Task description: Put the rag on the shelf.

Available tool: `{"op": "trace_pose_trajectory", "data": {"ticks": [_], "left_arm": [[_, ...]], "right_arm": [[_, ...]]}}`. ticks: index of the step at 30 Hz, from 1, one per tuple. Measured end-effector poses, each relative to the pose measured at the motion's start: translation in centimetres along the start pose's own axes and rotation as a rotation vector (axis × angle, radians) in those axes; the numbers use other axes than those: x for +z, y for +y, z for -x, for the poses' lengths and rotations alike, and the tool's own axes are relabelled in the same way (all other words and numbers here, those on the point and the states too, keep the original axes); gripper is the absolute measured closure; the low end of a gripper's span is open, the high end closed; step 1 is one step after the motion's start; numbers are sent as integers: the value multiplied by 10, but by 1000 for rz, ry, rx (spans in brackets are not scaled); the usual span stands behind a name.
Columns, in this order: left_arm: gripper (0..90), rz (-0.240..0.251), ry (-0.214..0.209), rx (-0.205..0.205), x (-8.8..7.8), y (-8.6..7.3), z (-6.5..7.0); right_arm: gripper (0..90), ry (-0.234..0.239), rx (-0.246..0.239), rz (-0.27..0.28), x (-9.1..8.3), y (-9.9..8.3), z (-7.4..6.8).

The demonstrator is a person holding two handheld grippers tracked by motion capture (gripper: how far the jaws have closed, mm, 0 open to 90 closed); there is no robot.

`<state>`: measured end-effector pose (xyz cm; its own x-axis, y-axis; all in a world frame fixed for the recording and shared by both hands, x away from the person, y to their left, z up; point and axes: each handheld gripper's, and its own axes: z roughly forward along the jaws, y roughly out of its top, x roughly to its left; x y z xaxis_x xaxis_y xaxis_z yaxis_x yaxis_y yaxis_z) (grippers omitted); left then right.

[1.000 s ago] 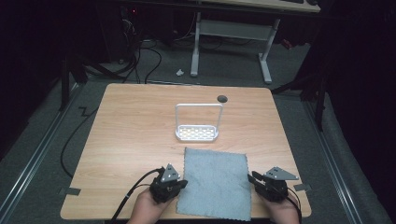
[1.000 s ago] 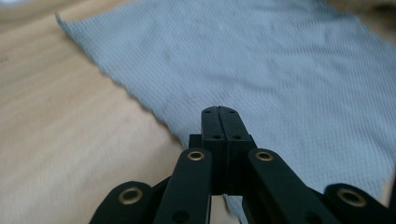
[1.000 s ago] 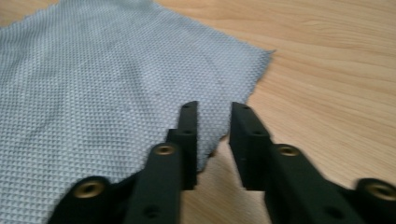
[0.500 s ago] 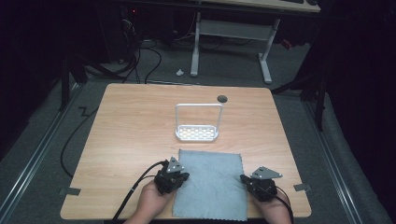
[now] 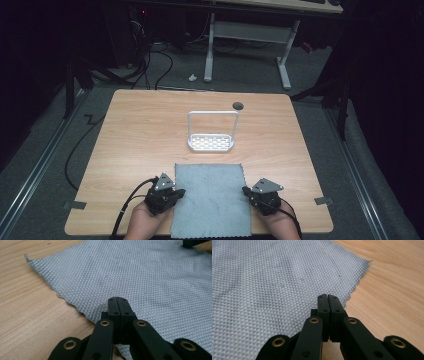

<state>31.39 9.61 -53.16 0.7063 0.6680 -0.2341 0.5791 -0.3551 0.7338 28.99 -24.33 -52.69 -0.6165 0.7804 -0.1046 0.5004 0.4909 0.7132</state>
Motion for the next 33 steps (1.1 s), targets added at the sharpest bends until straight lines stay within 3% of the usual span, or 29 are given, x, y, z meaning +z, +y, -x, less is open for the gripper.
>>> {"op": "trace_pose_trajectory", "data": {"ticks": [1, 2, 3, 4, 8, 10, 13, 15, 19, 22, 26, 31, 33], "left_arm": [[898, 4, 3, -6, 0, 0, 1], [898, -39, 10, 50, -3, 1, -3], [898, -30, -6, 3, -2, 0, 2], [898, -56, 0, 55, -4, 0, 1], [898, -93, -10, 93, -7, 0, 10], [896, -83, -10, 109, -6, 1, 9], [816, -24, 15, 70, -9, 4, 0], [772, 23, 66, 46, -11, 7, -10], [701, 54, 167, -14, -8, 12, -36], [668, 58, 173, -56, -1, 16, -48], [653, 52, 171, -83, 9, 23, -55], [671, 55, 155, -87, 15, 27, -53], [712, 53, 174, -51, 17, 27, -48]], "right_arm": [[900, 12, 13, 1, -1, -1, 0], [900, 15, 16, 1, -2, -2, -1], [900, 18, -1, -2, -4, -3, -4], [900, 21, -7, -1, -5, -4, -5], [899, 31, -21, 0, -8, -6, -7], [846, 36, -22, 6, -9, -5, -6], [833, 17, -5, 64, -15, -4, -1], [815, 7, 5, 81, -17, -5, 1], [796, 2, 8, 69, -17, -9, 5], [778, 0, 14, 70, -17, -9, 7], [742, -6, 12, 71, -17, -10, 7], [682, -8, 35, 72, -14, -12, 9], [683, -2, 42, 84, -13, -11, 10]]}}
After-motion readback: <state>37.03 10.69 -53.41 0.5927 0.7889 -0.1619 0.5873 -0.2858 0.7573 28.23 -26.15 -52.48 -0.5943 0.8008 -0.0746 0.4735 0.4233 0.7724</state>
